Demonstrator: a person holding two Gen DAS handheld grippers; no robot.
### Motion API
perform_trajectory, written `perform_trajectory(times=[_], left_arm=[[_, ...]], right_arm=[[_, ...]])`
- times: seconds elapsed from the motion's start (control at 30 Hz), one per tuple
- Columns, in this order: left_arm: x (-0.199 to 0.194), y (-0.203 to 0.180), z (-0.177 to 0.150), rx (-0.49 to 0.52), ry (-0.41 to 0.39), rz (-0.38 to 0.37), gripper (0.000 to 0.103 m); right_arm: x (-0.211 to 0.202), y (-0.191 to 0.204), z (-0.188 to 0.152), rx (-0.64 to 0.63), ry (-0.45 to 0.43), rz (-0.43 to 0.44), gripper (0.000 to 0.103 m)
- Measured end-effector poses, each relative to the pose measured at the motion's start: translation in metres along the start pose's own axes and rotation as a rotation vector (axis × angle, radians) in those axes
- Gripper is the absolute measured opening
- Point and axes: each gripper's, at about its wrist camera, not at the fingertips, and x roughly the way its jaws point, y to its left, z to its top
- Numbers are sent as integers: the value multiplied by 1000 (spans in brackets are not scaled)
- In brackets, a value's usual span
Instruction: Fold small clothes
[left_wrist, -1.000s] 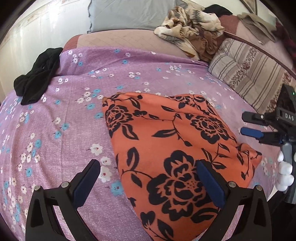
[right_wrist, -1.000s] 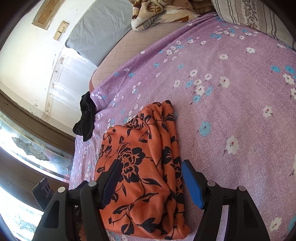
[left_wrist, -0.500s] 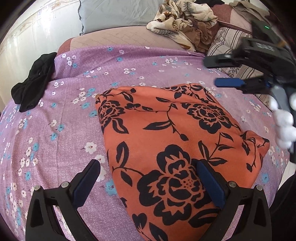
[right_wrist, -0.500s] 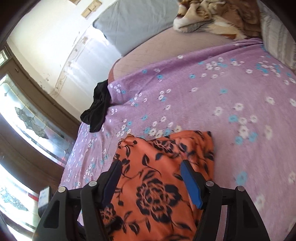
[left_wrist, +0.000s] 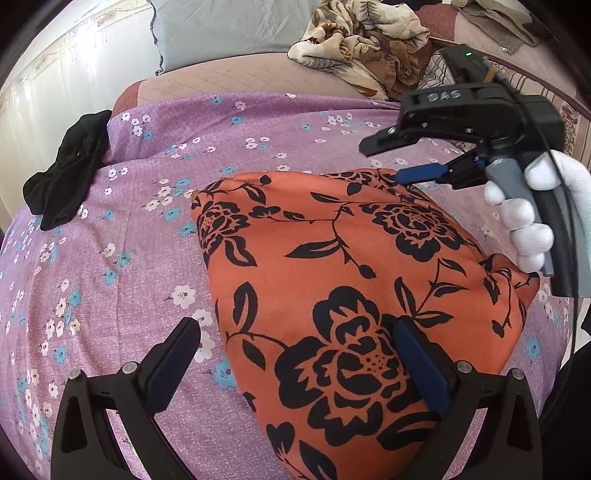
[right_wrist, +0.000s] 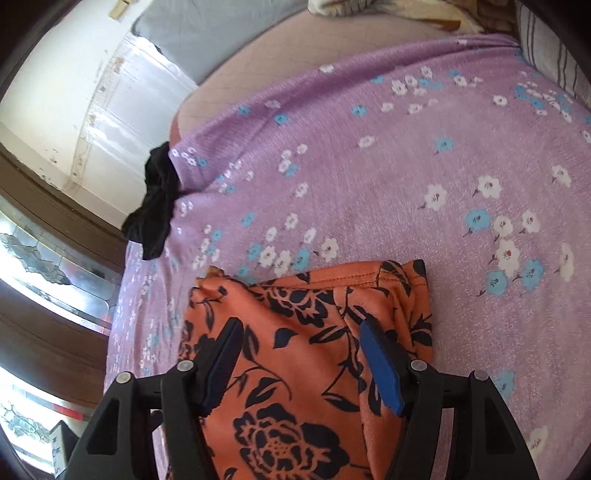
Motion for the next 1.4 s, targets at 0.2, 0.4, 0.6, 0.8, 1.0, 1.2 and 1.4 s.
perform_trajectory(times=[0.2,0.4,0.6,0.8,1.0,1.2,1.4], left_arm=[[-3,-3,0,18,-9,19,103],[-5,-1,2,15,3,5,103],[-16,33,12,-116,-18,-55,103],[-3,74,10,-300,30,-49,103],[3,72,10,-308,46,-85,103],[4,52,11,-214,46,-77,103],[5,38,11,-144,32,-40,103]], right_arm=[[-37,-7,-18,43,-34,42,69],[-69,-23,-37,90,-61,76,69],[-81,-44,-62,192,-33,144,70],[-63,-48,-63,190,29,93,70],[-46,-43,-59,163,61,67,70],[-44,-39,-57,131,60,37,70],[-46,-46,-53,120,57,14,70]])
